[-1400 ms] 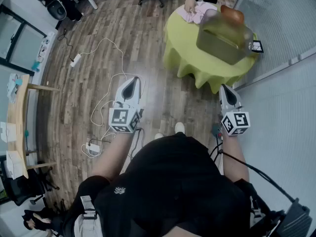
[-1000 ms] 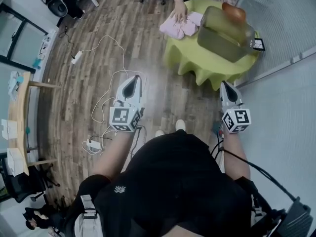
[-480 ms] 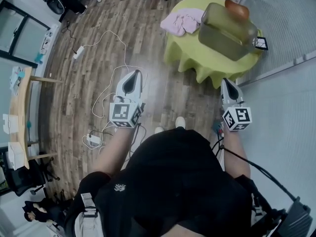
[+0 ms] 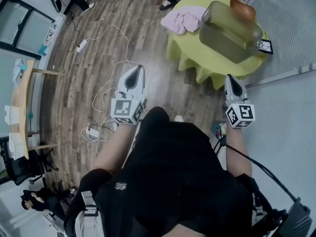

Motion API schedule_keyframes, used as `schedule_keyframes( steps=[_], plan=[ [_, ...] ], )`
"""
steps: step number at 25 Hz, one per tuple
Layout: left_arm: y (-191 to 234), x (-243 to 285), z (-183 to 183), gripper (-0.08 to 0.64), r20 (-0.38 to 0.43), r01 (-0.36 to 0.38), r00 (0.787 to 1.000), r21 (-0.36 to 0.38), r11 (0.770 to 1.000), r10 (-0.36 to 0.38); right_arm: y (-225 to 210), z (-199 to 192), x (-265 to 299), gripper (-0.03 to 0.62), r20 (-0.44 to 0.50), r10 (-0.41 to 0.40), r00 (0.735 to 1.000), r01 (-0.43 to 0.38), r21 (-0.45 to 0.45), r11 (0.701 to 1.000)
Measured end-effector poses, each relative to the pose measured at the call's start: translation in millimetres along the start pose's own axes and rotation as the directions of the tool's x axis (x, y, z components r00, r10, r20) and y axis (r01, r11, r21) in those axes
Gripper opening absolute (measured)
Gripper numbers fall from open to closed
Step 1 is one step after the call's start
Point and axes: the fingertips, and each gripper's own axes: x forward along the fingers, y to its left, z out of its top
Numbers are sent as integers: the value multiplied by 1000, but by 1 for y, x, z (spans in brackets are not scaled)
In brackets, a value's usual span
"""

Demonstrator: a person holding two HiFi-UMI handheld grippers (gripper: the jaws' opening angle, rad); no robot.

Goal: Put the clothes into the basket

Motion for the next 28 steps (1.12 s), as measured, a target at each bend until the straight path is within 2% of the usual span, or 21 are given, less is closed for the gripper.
schedule_keyframes(
  steps=[7, 15, 22, 28],
  plan=[
    [8, 32, -9, 6, -20, 4, 1000, 6, 1000, -4, -21, -5, 27, 2, -3, -13, 1000, 13, 23, 1000],
    [17, 96, -7, 6, 3, 90, 996, -26, 996, -90, -39, 11, 49, 2, -12, -75, 997, 75, 1, 997],
    [35, 182, -1, 6, 1, 176, 984, -21, 984, -176, -68, 31, 94, 2, -11, -150, 989, 150, -1, 989],
    [62, 284, -12, 6, -32, 232, 972, 2, 973, -232, -102, 43, 162, 2, -10, -195, 981, 195, 3, 981]
  ],
)
